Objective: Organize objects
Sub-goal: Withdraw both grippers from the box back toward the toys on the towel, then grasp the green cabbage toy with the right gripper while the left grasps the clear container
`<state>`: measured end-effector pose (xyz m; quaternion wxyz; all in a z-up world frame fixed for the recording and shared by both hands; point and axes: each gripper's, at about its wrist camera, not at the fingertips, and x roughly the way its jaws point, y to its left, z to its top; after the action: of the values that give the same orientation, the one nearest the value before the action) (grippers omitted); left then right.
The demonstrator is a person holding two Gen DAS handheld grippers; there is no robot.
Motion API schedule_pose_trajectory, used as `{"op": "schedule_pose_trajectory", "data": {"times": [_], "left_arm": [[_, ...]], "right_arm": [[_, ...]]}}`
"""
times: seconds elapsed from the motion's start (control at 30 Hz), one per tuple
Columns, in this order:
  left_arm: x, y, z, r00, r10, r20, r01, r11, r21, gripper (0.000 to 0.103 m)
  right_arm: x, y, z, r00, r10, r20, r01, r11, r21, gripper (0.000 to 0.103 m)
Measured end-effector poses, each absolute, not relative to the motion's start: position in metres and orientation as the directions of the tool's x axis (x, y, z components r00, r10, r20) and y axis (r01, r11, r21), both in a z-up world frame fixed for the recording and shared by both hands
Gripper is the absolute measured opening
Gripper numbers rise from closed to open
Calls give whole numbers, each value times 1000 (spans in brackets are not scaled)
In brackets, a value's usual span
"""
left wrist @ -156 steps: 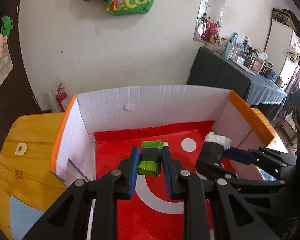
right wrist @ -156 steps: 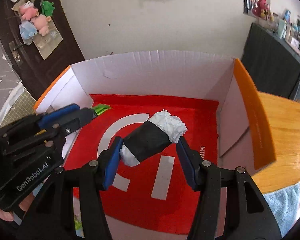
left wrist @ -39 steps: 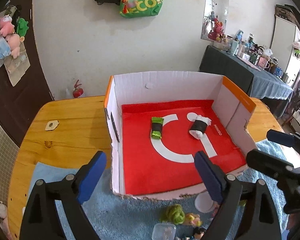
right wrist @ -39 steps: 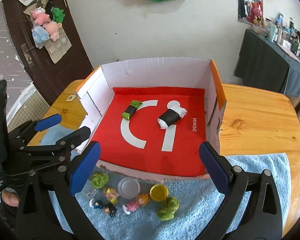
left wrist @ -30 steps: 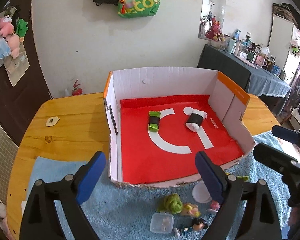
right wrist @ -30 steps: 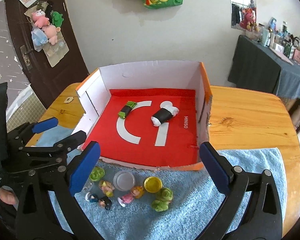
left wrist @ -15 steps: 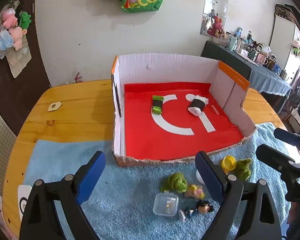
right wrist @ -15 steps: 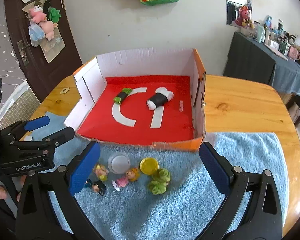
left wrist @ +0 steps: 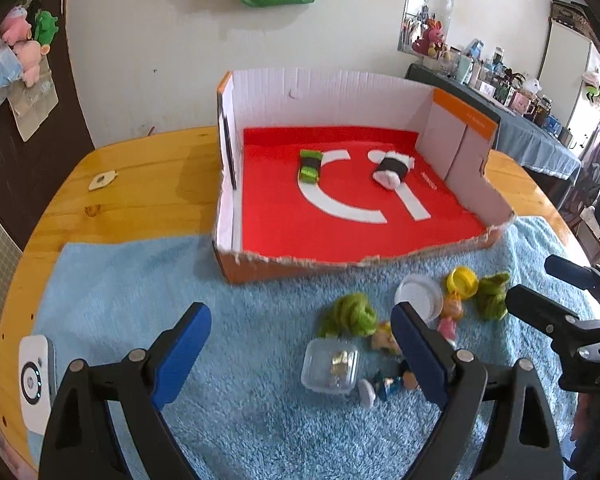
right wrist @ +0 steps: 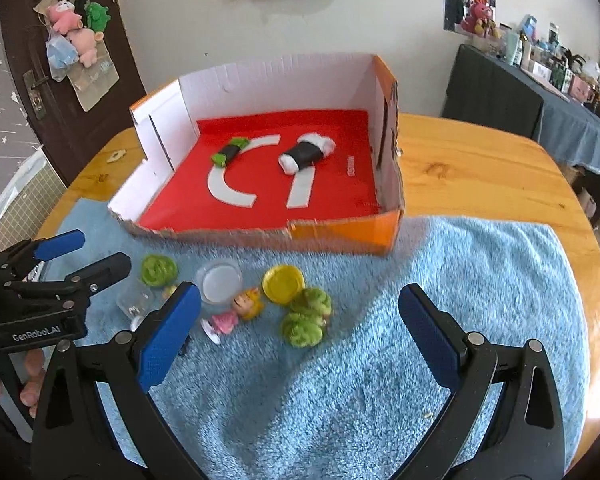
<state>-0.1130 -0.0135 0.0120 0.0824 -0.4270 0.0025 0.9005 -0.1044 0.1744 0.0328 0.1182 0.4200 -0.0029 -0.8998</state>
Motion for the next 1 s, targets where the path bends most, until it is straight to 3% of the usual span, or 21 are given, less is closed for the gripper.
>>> {"op": "schedule_pose_trajectory", "data": {"times": [0.63,0.67,0.73,1.0], "left_arm": [[-104,-14,-15,-582,154,-798,-157,-985,-76,97],[-103,-15,-16,-581,154,-799,-157,-985,-75,97],[-103,-15,-18,-579,154,-800,-158,-985,-75,96],[-102,-13,-21,-576,160,-802,-173,-982,-72,85]], "right_arm": [[-99,186,7,-610,-159,-776,187,-981,54,100],[-99,187,7,-610,-159,-776,188,-981,53,98],[-99,187,7,-610,-160,-776,191,-980,51,83],[-104,185,0,-586,-171,-792,206,-977,59,62]]}}
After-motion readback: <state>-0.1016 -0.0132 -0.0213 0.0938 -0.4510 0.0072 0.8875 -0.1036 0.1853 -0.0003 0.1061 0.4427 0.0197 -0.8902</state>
